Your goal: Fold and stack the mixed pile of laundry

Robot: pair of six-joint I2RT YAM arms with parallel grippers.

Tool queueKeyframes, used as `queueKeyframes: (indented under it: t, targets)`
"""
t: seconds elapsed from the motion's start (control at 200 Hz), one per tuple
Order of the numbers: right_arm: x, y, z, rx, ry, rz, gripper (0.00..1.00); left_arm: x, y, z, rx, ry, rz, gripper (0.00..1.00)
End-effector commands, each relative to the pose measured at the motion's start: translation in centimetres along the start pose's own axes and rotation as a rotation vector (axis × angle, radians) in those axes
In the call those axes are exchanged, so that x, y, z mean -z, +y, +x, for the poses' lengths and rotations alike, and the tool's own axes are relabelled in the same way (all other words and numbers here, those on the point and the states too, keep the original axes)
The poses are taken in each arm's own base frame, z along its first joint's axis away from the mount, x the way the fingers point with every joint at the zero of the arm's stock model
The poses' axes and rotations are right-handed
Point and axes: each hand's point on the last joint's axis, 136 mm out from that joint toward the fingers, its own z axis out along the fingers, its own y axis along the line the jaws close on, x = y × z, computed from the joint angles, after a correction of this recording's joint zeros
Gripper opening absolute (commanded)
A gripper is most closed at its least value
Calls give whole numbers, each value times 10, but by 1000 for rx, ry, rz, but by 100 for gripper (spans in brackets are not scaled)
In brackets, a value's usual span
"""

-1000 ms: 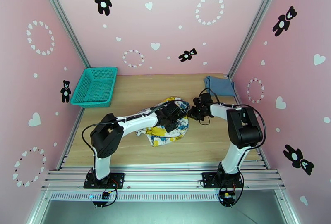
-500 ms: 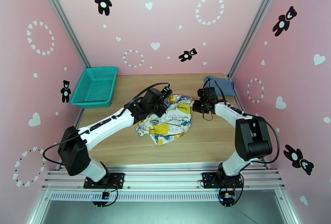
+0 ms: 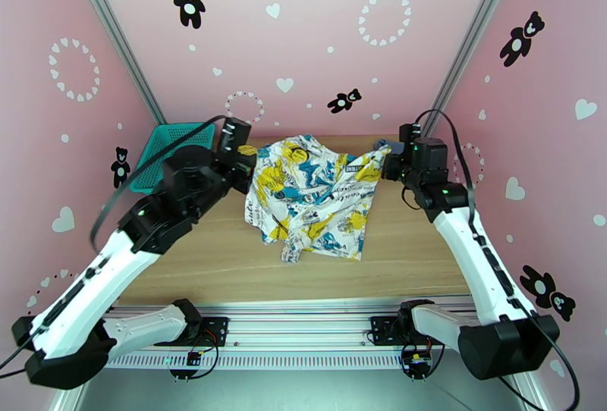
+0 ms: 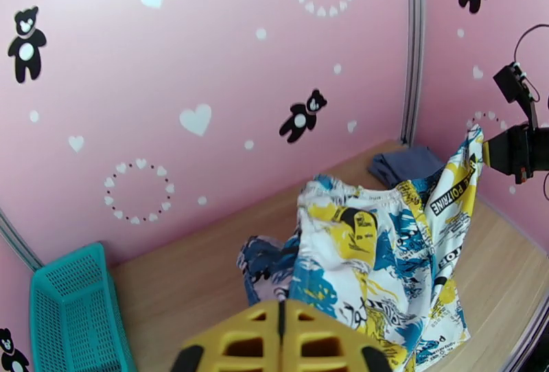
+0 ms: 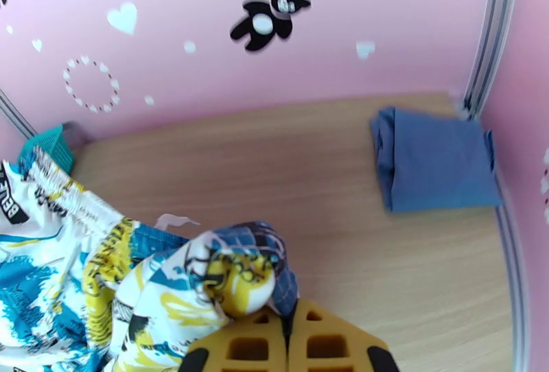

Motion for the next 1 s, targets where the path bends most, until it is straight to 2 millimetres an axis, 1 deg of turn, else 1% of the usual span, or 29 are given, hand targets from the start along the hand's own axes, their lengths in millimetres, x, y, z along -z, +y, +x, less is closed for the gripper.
queueKeyframes:
  t: [0.0, 0.095, 0.13, 0.165, 0.2, 0.245, 0.3, 0.325, 0.375, 0.385, 0.405, 0.456, 0.481, 0.536, 0.621, 0.641, 0.661, 0.681, 0.691, 0.706, 0.726, 0.766, 0.796, 0.826, 0.856, 0.896, 0.996]
  targets:
    - [50, 2, -42, 53, -136, 11, 0, 52, 13, -36, -25, -109, 7, 0]
    - [90, 9, -67, 67, -244, -15, 0, 85, 25, -57, -24, -170, -15, 0]
    - [102, 12, -74, 67, -271, -28, 0, 92, 31, -62, -24, -171, -39, 0]
    - [111, 15, -78, 63, -289, -42, 0, 94, 38, -65, -27, -156, -72, 0]
    - [117, 16, -82, 49, -298, -48, 0, 92, 45, -67, -30, -128, -116, 0]
    - [115, 18, -82, 30, -279, -56, 0, 83, 56, -65, -33, -78, -195, 0]
    - [104, 21, -76, 19, -233, -75, 0, 63, 65, -57, -58, -4, -275, 0]
    - [96, 21, -71, 10, -205, -79, 0, 49, 68, -50, -60, 37, -296, 0]
    - [71, 19, -55, -14, -128, -75, 0, 17, 72, -29, 8, 121, -273, 0]
    - [66, 19, -50, -18, -107, -74, 0, 8, 72, -24, 31, 141, -259, 0]
    - [56, 18, -42, -23, -69, -74, 0, -6, 80, -12, 81, 171, -255, 0]
    - [27, 14, -16, -32, 25, -62, 0, -48, 84, 21, 180, 241, -189, 0]
    - [12, 10, 0, -40, 64, -46, 0, -68, 91, 40, 209, 276, -194, 0]
    - [-18, 0, 37, -48, 145, -13, 0, -110, 99, 87, 250, 368, -179, 0]
    - [-55, -17, 98, -53, 272, 42, 0, -166, 106, 161, 323, 515, -153, 0]
    - [-61, -21, 114, -60, 305, 57, 5, -178, 106, 179, 336, 548, -144, 0]
    - [-67, -24, 130, -64, 340, 67, 15, -187, 107, 195, 346, 576, -146, 0]
    - [-72, -26, 144, -70, 370, 72, 28, -197, 108, 212, 358, 607, -148, 0]
    - [-74, -27, 151, -71, 387, 75, 34, -201, 108, 221, 365, 622, -146, 3]
    - [-76, -28, 161, -75, 410, 78, 41, -206, 107, 232, 372, 642, -141, 9]
    - [-78, -29, 173, -82, 440, 79, 45, -213, 105, 245, 382, 665, -134, 17]
    - [-79, -30, 195, -94, 495, 78, 49, -222, 103, 268, 402, 703, -131, 33]
    - [-78, -31, 206, -106, 522, 79, 51, -226, 103, 280, 411, 720, -136, 45]
    - [-75, -31, 215, -115, 544, 81, 54, -226, 104, 290, 417, 734, -148, 53]
    - [-72, -32, 222, -119, 557, 84, 57, -225, 105, 297, 418, 747, -164, 58]
    - [-68, -36, 229, -120, 577, 99, 62, -221, 108, 302, 416, 758, -190, 61]
    - [-63, -43, 236, -118, 611, 127, 69, -201, 108, 307, 409, 796, -228, 62]
